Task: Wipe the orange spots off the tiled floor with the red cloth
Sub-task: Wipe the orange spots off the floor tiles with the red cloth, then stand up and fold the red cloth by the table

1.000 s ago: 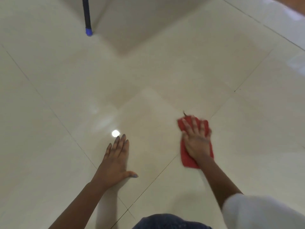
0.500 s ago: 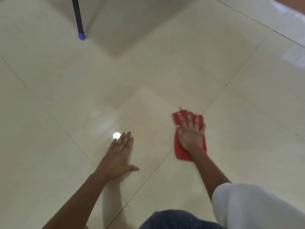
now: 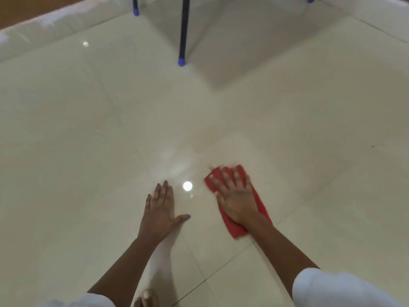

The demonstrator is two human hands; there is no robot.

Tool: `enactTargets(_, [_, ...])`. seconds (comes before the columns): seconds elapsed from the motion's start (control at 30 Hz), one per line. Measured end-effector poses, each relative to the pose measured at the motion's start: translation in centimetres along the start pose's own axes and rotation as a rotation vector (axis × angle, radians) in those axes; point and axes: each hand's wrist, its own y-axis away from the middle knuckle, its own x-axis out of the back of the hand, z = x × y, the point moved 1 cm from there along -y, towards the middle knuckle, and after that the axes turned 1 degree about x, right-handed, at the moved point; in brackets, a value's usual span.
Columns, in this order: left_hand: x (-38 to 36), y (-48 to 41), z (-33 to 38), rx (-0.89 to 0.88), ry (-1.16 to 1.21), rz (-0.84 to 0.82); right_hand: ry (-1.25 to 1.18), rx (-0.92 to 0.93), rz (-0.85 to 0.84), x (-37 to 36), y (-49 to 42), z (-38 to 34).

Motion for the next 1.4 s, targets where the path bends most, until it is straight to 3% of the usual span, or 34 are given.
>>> enactTargets(0.03, [0.2, 0.2, -0.8, -0.007, 0.010, 0.005, 0.056, 0.129, -0.010, -0.3, -0.1, -0.7])
enactTargets(0.1, [0.8, 0.7, -2.3, -0.016, 0.007, 0.007, 0.110, 0.163, 0.002, 0.4, -1.5, -0.4])
enactTargets(0.2, [1.4, 1.0, -4.5, 0.005, -0.001, 0.011, 0.035, -0.127, 0.053, 1.7, -5.3, -0.3])
enactTargets(0.27, [1.7, 1.3, -6.0, 0.056, 0.024, 0.020, -0.007, -0.182, 0.046, 1.7, -7.4, -3.3])
enactTargets(0.33, [1.7, 1.9, -7.4, 0.106, 0.036, 0.023, 0.020, 0.009, 0.076, 0.2, -6.9, -7.8])
enactTargets(0.47, [1.3, 4.0, -10.9, 0.204, 0.047, 0.015, 0.085, 0.523, -0.043, -2.7, -2.6, -13.5])
enactTargets(0.53, [1.3, 4.4, -11.4, 0.201, 0.063, 0.010, 0.126, 0.512, 0.012, -1.8, -5.3, -12.4])
enactTargets(0.6, [1.4, 4.4, -11.3, 0.193, 0.072, 0.005, 0.131, 0.330, 0.088, -0.3, -9.8, -11.7])
enactTargets(0.7, [1.3, 4.2, -10.7, 0.166, 0.045, 0.005, 0.082, 0.174, 0.007, 0.0, -13.5, -13.6])
enactTargets(0.87, [0.8, 4.8, -10.6, 0.216, 0.162, 0.033, 0.116, 0.550, 0.003, -3.4, -7.8, -16.7])
enactTargets(0.97, [1.1, 4.9, -7.9, 0.473, 0.473, 0.300, 0.009, 0.618, -0.040, -3.5, -5.3, -15.1])
enactTargets(1.07, [2.4, 4.3, -4.2, 0.772, 0.779, 0.526, -0.458, 0.480, -0.100, -1.7, -5.6, -14.7])
enactTargets(1.17, [4.5, 2.5, -1.7, 0.804, 1.160, 0.511, -1.049, 0.085, -0.159, 2.1, -6.9, -14.5])
enactTargets(1.3, [8.4, -1.0, -0.9, 0.733, 1.509, 0.356, -1.255, -0.124, -0.090, 6.6, -8.0, -13.4])
enactTargets(1.4, [12.1, -3.4, 0.2, 0.568, 1.596, 0.033, -1.302, -0.164, -0.078, 10.4, -8.3, -12.5])
